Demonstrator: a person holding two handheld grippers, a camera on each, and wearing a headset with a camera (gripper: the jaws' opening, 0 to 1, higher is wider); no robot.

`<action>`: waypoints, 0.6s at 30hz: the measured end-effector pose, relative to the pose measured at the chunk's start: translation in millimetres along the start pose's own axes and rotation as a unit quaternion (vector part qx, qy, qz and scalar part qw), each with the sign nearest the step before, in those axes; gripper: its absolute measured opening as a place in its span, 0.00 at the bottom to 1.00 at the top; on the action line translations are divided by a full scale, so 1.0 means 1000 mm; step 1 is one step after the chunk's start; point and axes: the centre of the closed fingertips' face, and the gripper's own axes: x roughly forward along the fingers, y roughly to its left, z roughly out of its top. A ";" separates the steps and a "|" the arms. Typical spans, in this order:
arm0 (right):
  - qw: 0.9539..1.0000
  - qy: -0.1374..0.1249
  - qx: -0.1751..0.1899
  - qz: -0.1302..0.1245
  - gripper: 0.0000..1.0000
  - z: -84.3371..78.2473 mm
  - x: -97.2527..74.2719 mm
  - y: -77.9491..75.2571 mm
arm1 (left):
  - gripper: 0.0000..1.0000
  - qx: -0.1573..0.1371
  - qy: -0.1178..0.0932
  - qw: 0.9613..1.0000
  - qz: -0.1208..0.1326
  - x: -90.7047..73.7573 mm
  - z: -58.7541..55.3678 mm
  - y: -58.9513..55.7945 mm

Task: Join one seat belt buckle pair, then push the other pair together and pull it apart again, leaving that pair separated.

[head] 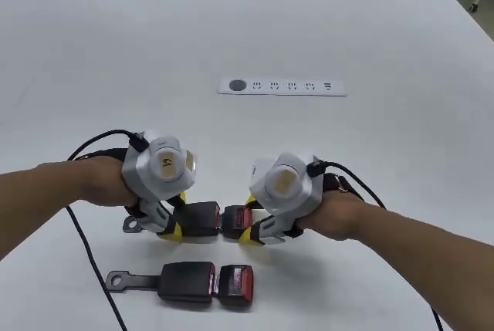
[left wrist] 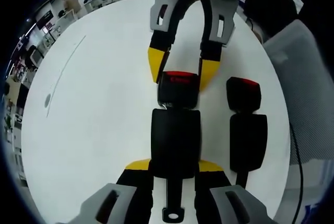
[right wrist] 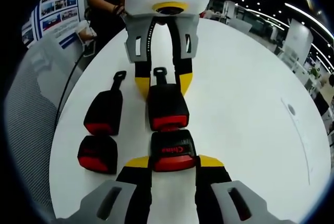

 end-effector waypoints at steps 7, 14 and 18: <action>1.000 0.001 -0.010 0.004 0.27 0.000 0.001 -0.001 | 0.30 0.001 -0.006 1.000 0.000 0.000 -0.001 0.000; 1.000 0.005 -0.015 0.006 0.28 0.000 0.001 0.001 | 0.30 -0.002 -0.006 1.000 0.000 0.000 -0.001 -0.001; 1.000 0.010 -0.019 0.009 0.28 0.000 0.002 0.000 | 0.30 -0.011 -0.011 1.000 0.001 -0.001 -0.001 -0.001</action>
